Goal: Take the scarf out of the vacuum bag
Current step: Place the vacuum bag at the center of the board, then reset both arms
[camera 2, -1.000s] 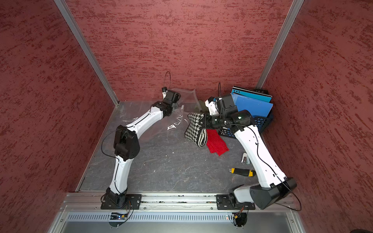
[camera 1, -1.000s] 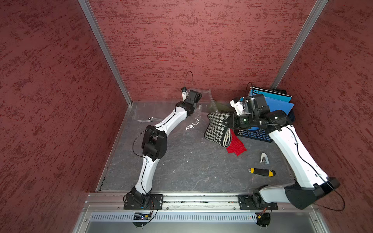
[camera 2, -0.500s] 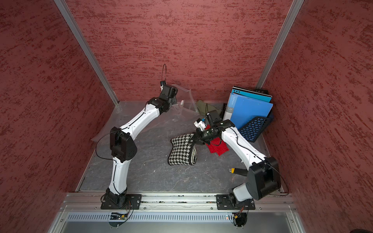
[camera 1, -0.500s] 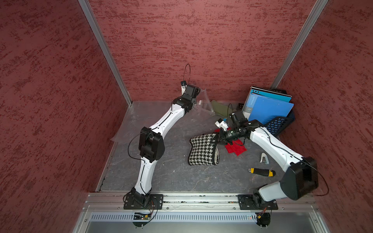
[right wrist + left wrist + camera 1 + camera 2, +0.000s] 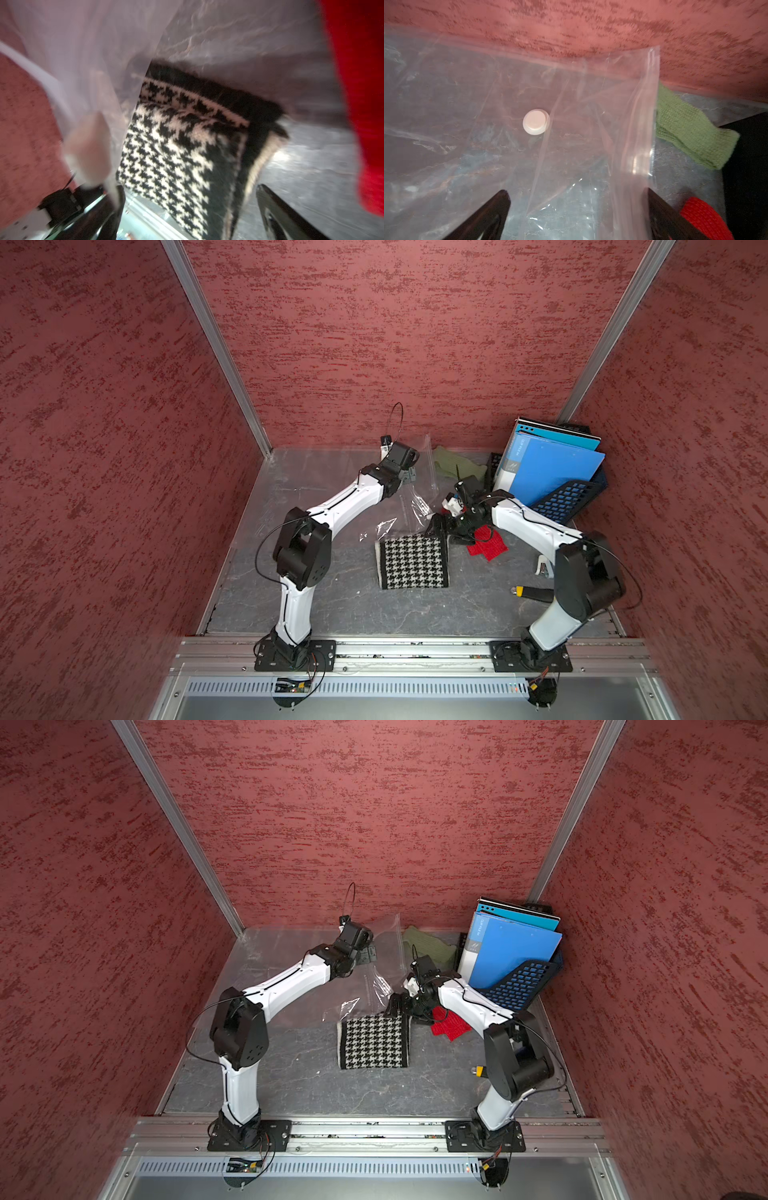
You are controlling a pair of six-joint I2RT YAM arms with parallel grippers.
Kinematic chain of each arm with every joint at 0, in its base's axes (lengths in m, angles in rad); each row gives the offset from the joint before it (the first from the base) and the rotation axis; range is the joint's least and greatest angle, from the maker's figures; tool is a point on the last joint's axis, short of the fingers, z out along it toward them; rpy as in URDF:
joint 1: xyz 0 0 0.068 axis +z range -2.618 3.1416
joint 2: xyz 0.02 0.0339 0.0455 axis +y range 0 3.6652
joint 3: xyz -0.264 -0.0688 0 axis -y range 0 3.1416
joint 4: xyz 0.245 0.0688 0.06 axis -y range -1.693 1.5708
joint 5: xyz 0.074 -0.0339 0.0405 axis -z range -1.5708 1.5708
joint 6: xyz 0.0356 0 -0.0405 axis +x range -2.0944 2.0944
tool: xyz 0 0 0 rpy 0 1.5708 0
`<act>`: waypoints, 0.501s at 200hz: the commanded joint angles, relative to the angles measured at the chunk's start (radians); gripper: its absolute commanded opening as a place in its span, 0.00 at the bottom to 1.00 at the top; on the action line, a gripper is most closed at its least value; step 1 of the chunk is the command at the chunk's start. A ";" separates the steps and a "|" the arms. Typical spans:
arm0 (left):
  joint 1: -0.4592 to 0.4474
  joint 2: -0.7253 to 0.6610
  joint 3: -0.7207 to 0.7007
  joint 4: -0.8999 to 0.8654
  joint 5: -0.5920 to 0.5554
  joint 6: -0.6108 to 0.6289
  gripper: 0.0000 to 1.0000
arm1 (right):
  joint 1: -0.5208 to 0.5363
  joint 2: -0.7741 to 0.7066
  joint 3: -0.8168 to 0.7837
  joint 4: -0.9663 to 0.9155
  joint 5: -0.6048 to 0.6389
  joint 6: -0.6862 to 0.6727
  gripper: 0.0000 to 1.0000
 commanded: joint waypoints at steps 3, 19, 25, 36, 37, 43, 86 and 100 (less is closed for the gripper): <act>0.021 -0.252 -0.090 0.132 0.001 0.039 1.00 | 0.004 -0.274 0.047 -0.031 0.394 -0.040 0.99; 0.048 -0.383 -0.132 0.099 -0.026 0.075 1.00 | 0.000 -0.397 0.040 -0.038 0.741 0.012 0.99; 0.057 -0.424 -0.134 0.070 -0.039 0.095 1.00 | 0.000 -0.432 0.032 -0.027 0.849 0.023 0.99; 0.065 -0.498 -0.154 0.031 -0.102 0.160 1.00 | 0.000 -0.484 -0.002 0.023 1.021 0.027 0.99; 0.066 -0.504 -0.157 0.027 -0.114 0.165 1.00 | -0.001 -0.488 -0.007 0.023 1.033 0.027 0.99; 0.068 -0.544 -0.178 -0.006 -0.196 0.176 1.00 | -0.001 -0.510 -0.042 0.060 1.116 0.024 0.99; 0.275 -0.936 -0.769 0.440 -0.015 0.615 1.00 | -0.048 -0.573 -0.680 1.091 1.022 -0.537 0.99; 0.395 -1.077 -1.007 0.613 0.107 0.615 1.00 | -0.067 -0.509 -0.801 1.254 0.895 -0.644 0.99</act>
